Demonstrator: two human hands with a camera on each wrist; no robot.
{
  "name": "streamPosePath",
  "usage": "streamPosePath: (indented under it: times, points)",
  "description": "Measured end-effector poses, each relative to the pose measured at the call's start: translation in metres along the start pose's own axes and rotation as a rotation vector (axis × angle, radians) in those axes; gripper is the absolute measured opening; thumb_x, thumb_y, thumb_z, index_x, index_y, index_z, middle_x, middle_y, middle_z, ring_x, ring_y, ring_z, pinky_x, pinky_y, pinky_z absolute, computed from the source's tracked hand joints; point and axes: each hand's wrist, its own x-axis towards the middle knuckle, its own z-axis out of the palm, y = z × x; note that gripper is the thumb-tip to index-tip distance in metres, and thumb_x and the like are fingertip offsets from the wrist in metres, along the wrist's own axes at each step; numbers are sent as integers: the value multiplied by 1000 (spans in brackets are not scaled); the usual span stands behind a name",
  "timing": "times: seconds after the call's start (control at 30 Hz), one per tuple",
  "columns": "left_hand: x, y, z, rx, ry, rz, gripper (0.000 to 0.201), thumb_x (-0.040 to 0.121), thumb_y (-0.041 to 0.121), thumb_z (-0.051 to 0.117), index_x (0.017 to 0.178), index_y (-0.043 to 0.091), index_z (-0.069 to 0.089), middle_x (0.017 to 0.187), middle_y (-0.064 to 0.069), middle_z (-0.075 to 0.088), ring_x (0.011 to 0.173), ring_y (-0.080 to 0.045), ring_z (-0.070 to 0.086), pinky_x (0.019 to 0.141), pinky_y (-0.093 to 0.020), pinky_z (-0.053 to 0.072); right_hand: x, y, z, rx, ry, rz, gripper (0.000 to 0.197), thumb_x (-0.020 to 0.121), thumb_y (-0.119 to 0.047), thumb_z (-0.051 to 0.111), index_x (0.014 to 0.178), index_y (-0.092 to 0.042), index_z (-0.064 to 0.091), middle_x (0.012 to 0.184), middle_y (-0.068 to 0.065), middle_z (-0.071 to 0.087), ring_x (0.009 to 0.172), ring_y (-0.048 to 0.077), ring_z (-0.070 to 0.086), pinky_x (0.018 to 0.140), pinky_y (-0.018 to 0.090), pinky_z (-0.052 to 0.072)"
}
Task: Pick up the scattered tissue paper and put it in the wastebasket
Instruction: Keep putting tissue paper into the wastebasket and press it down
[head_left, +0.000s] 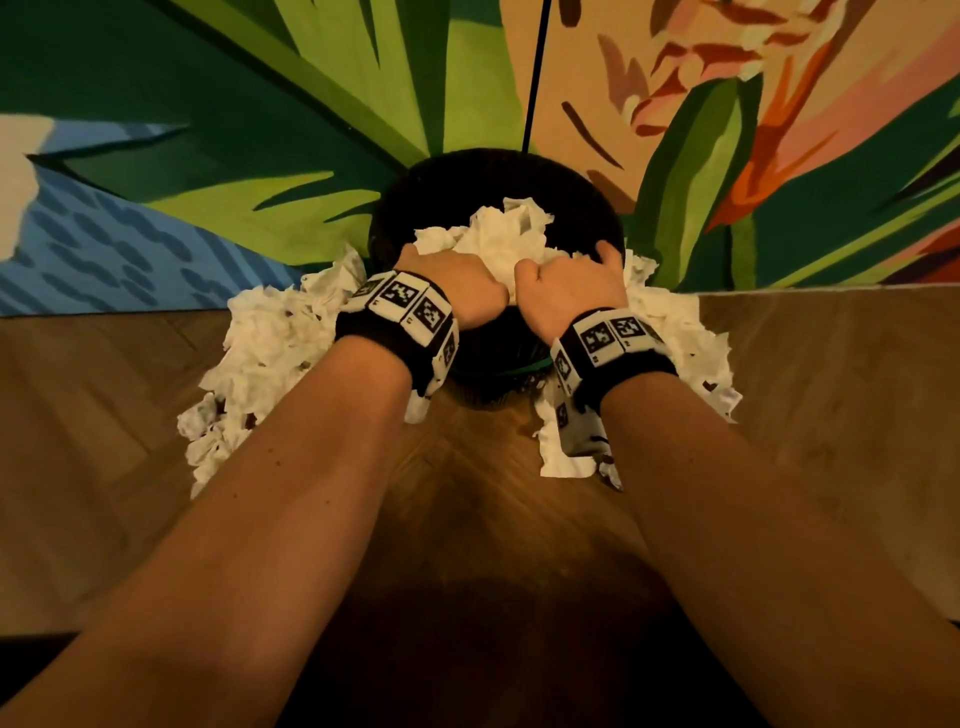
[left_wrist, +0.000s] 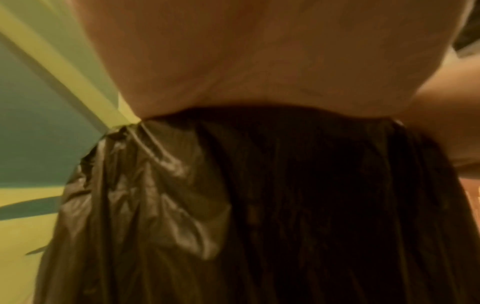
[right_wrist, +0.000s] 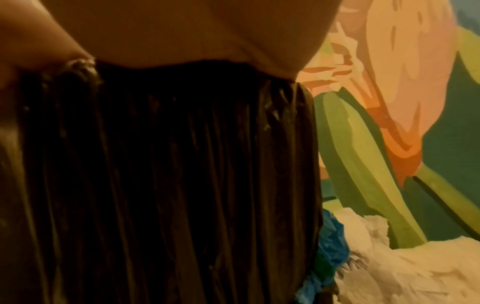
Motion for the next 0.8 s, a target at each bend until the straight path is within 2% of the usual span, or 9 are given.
streamPosePath:
  times: [0.03, 0.13, 0.17, 0.33, 0.47, 0.53, 0.6, 0.7, 0.8]
  points:
    - [1, 1, 1, 23, -6, -5, 35, 94, 39, 31, 81, 17, 55, 117, -6, 64, 99, -24, 48, 105, -54, 23, 2, -1, 0, -9, -21, 13, 50, 94, -30, 18, 56, -12, 45, 55, -2, 46, 73, 25, 49, 116, 52, 12]
    - [3, 2, 2, 53, -29, -37, 49, 95, 44, 29, 122, 16, 58, 137, -9, 56, 124, -29, 47, 110, -55, 20, 5, -3, 0, -64, -70, 27, 57, 93, -36, 14, 56, -13, 51, 57, -2, 47, 77, 23, 50, 117, 53, 7]
    - [3, 2, 1, 56, -27, -38, 49, 95, 45, 29, 125, 17, 57, 139, -10, 54, 127, -30, 46, 110, -54, 20, 5, -4, -2, -61, -88, 39, 58, 93, -38, 14, 56, -14, 53, 59, -2, 48, 79, 22, 52, 117, 52, 7]
    - [-3, -2, 1, -19, 152, 8, 31, 89, 36, 38, 74, 15, 55, 105, -13, 63, 95, -29, 46, 94, -43, 31, 1, 1, 0, -55, -79, 26, 57, 90, -36, 12, 66, -16, 60, 62, -3, 50, 93, 24, 55, 117, 51, 6]
    - [-14, -22, 6, -511, 500, 106, 32, 89, 21, 43, 82, 28, 73, 95, -2, 64, 102, -29, 48, 96, -39, 35, -6, 4, 1, 108, 9, 30, 62, 93, -46, 19, 61, -19, 65, 77, -2, 66, 97, 20, 57, 119, 49, -2]
    - [-20, -37, 5, -760, 696, 106, 33, 85, 14, 45, 87, 27, 75, 94, -2, 66, 99, -29, 53, 96, -40, 39, -7, 2, -5, 245, 55, 35, 54, 92, -47, 27, 72, -26, 74, 104, -12, 69, 109, 17, 55, 118, 52, -3]
    - [-25, -58, 5, -872, 829, 45, 36, 82, 8, 46, 95, 25, 74, 93, -4, 67, 92, -27, 58, 89, -39, 45, -8, -8, -16, 352, 153, 45, 42, 91, -46, 36, 89, -34, 76, 126, -17, 59, 122, 14, 47, 117, 52, 0]
    - [-27, -95, 10, -986, 876, -81, 37, 84, 3, 46, 105, 24, 68, 86, -1, 59, 62, -11, 50, 60, -27, 42, -6, -36, -37, 446, 358, -5, 34, 92, -44, 42, 96, -34, 74, 123, -11, 57, 122, 15, 46, 116, 51, 12]
    - [-36, -141, 28, -946, 811, -302, 30, 88, 7, 47, 107, 24, 64, 76, 3, 55, 59, -11, 49, 60, -28, 43, -5, -82, -51, 642, 427, -206, 29, 93, -35, 48, 95, -23, 75, 110, -3, 58, 110, 18, 52, 106, 41, 34]
